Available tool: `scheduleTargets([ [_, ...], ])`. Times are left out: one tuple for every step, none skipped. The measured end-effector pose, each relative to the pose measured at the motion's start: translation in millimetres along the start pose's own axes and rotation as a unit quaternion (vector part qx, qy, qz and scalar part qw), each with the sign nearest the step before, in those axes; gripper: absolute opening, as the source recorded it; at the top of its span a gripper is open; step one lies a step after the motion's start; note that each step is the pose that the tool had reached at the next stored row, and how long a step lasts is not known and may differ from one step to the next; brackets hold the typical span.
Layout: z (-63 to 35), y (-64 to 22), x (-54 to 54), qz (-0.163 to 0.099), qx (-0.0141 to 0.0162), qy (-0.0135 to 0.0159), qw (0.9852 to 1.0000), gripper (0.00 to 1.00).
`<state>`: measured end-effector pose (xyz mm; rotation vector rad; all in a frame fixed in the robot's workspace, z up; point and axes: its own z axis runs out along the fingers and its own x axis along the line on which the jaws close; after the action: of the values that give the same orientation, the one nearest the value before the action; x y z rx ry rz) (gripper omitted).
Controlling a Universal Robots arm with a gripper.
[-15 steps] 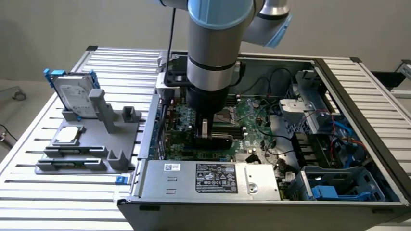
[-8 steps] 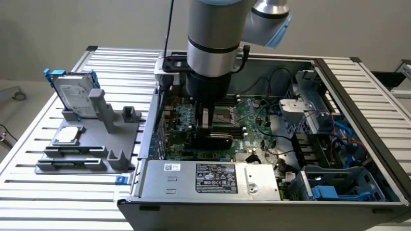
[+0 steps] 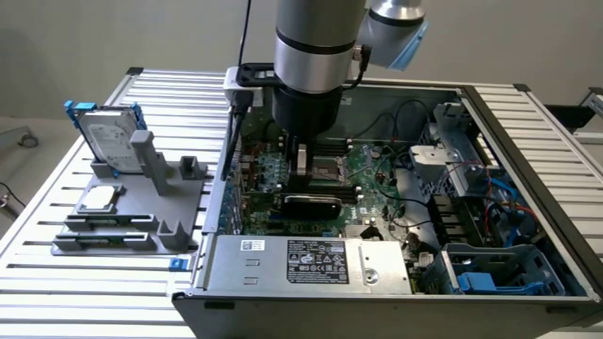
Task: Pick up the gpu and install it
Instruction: 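Insert the gpu into the slot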
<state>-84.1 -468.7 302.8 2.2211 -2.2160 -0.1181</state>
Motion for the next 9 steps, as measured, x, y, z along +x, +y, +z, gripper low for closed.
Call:
scheduleTargets([
  [-0.1, 0.0, 0.0, 0.000, -0.0005, -0.0002, 1.0000, 0.25],
  [-0.3, 0.2, 0.0, 0.000, -0.0013, -0.0001, 1.0000, 0.25],
  [-0.4, 0.5, 0.0, 0.000, -0.0020, -0.0001, 1.0000, 0.20],
  [-0.6, 1.0, 0.0, 0.000, -0.0027, 0.0000, 1.0000, 0.14],
  [-0.7, 1.6, -0.1, 0.000, -0.0033, 0.0001, 1.0000, 0.14],
  [-0.8, 2.2, -0.1, 0.000, -0.0039, 0.0001, 1.0000, 0.11],
  [-0.8, 2.7, -0.1, 0.000, -0.0044, 0.0001, 1.0000, 0.11],
  [-0.8, 3.0, -0.1, 0.000, -0.0047, 0.0001, 1.0000, 0.11],
  [-0.9, 3.2, 0.0, 0.000, -0.0048, 0.0001, 1.0000, 0.11],
])
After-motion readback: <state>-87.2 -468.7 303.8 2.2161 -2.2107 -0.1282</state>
